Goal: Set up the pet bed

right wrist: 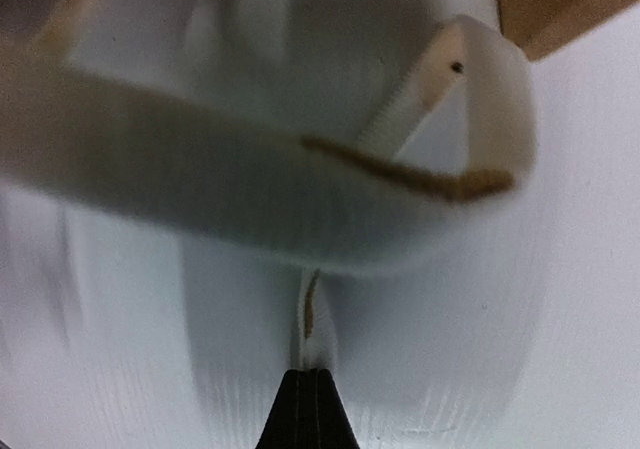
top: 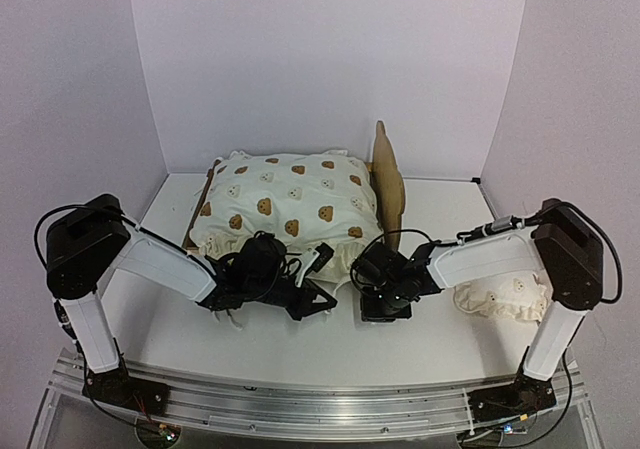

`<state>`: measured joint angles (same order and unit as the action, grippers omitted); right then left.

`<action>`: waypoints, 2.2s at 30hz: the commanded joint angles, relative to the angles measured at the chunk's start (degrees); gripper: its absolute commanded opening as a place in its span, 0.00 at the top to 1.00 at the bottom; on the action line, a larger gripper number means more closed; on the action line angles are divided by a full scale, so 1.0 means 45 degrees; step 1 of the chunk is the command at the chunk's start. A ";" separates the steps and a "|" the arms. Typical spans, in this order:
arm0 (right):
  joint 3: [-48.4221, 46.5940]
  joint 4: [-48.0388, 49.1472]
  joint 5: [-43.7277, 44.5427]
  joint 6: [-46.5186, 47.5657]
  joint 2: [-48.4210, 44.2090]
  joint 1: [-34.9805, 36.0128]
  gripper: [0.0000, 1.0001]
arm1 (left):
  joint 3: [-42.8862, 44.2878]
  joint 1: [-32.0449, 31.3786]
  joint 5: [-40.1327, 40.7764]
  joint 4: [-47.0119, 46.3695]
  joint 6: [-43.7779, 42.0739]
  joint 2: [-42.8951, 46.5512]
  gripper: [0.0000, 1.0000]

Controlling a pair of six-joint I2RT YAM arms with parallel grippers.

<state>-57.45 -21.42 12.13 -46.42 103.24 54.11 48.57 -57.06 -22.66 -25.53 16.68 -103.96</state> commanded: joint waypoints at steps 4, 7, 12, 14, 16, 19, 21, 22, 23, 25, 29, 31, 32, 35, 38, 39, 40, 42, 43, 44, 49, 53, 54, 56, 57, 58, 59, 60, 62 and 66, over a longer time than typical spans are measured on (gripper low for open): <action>0.1193 -0.1690 -0.3228 0.2372 -0.3618 0.0027 1.00 | -0.0474 0.0140 -0.1703 -0.0953 -0.1356 0.0627 1.00; 0.0446 -0.2814 -0.5737 0.3412 -0.4605 0.0027 1.00 | -0.0671 0.0137 -0.1954 -0.1102 -0.1464 0.0743 1.00; -0.1102 -0.4423 -0.9216 0.3643 -0.5309 0.0020 1.00 | -0.0942 0.0121 -0.2168 -0.1250 -0.1740 0.0961 1.00; -0.1673 -0.4562 -1.0068 0.3554 -0.5283 0.0023 1.00 | -0.0938 0.0131 -0.2191 -0.1225 -0.1788 0.1027 1.00; -0.2098 -0.4622 -1.0147 0.3662 -0.5093 0.0022 1.00 | -0.0894 0.0140 -0.2231 -0.1233 -0.1847 0.1101 1.00; -0.2124 -0.4722 -0.9268 0.4099 -0.4746 0.0025 1.00 | -0.0786 0.0219 -0.2281 -0.1145 -0.2018 0.1191 1.00; -0.2058 -0.4759 -0.8883 0.4311 -0.4414 0.0035 1.00 | -0.0700 0.0344 -0.2186 -0.0937 -0.2226 0.1284 1.00; -0.2041 -0.4818 -0.8558 0.4409 -0.4178 0.0031 1.00 | -0.0655 0.0412 -0.2079 -0.0801 -0.2375 0.1348 1.00; -0.1986 -0.4864 -0.8147 0.4527 -0.3948 0.0027 1.00 | -0.0608 0.0470 -0.1972 -0.0687 -0.2606 0.1415 1.00; -0.1818 -0.4839 -0.7449 0.4712 -0.3570 0.0041 1.00 | -0.0511 0.0556 -0.1820 -0.0519 -0.3140 0.1511 1.00; -0.1673 -0.2748 -0.6812 0.4373 -0.2434 0.0055 0.91 | -0.0291 0.0629 -0.1796 -0.0458 -0.3483 0.1442 1.00; -0.1758 -0.2071 -0.6718 0.4228 -0.2170 0.0068 0.75 | -0.0230 0.0629 -0.1877 -0.0481 -0.3394 0.1376 1.00; -0.1796 -0.2028 -0.6479 0.4184 -0.2170 0.0067 0.65 | -0.0214 0.0629 -0.1916 -0.0517 -0.3306 0.1367 1.00; -0.1251 -0.1923 -0.5313 0.3860 -0.3028 0.0061 0.50 | -0.0278 0.0620 -0.2143 -0.0934 -0.2845 0.1270 1.00; -0.0537 -0.0965 -0.4730 0.2949 -0.3933 0.0062 0.47 | -0.0325 0.0502 -0.2474 -0.1432 -0.2478 0.1004 1.00; -0.0240 -0.0185 -0.4854 0.2492 -0.4097 0.0057 0.47 | -0.0312 0.0430 -0.2524 -0.1542 -0.2443 0.0916 1.00; 0.0020 0.0748 -0.5078 0.1995 -0.4191 0.0059 0.46 | -0.0289 0.0376 -0.2551 -0.1631 -0.2425 0.0814 1.00; 0.0558 0.2380 -0.5319 0.0970 -0.4313 0.0063 0.44 | -0.0263 0.0265 -0.2627 -0.1753 -0.2416 0.0673 1.00; 0.0810 0.3144 -0.5282 0.0638 -0.4317 0.0059 0.44 | -0.0257 0.0231 -0.2647 -0.1820 -0.2417 0.0617 1.00; 0.0997 0.3712 -0.5174 0.0158 -0.4224 0.0055 0.44 | -0.0251 0.0202 -0.2653 -0.1847 -0.2435 0.0584 1.00; 0.0900 0.5130 -0.5666 -0.0719 -0.3113 0.0059 0.44 | -0.0183 0.0035 -0.2700 -0.1871 -0.2504 0.0402 1.00; 0.0779 0.5502 -0.5952 -0.0824 -0.2670 0.0064 0.63 | -0.0131 -0.0100 -0.2790 -0.1936 -0.2476 0.0317 1.00; 0.0786 0.5524 -0.5965 -0.0836 -0.2621 0.0056 0.74 | -0.0130 -0.0127 -0.2796 -0.1941 -0.2462 0.0310 1.00; 0.0923 0.5487 -0.5880 -0.0949 -0.2637 0.0056 0.92 | -0.0148 -0.0133 -0.2783 -0.1890 -0.2489 0.0319 1.00; 0.1096 0.5412 -0.5813 -0.0980 -0.2733 0.0052 0.98 | -0.0157 -0.0133 -0.2791 -0.1823 -0.2569 0.0335 0.98; 0.1238 0.5241 -0.5670 -0.1011 -0.2875 0.0038 0.99 | -0.0171 -0.0133 -0.2861 -0.1686 -0.2729 0.0363 0.89; 0.1405 0.4965 -0.5473 -0.1029 -0.3030 0.0031 1.00 | -0.0184 -0.0133 -0.3037 -0.1453 -0.3087 0.0417 0.78; 0.1551 0.4416 -0.5257 -0.1026 -0.3175 0.0012 1.00 | -0.0208 -0.0133 -0.3226 -0.1132 -0.3821 0.0492 0.66; 0.1783 0.2890 -0.4759 -0.0802 -0.3451 -0.0017 1.00 | -0.0242 -0.0133 -0.3324 -0.0207 -0.5980 0.0670 0.47; 0.2003 0.0932 -0.4417 -0.0285 -0.3662 -0.0029 0.99 | 0.0014 -0.0133 -0.3230 0.1523 -1.0154 0.0684 0.38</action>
<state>-49.72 -6.98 -10.57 -49.65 89.51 54.00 45.82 -57.45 -36.00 -26.44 -8.84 -102.50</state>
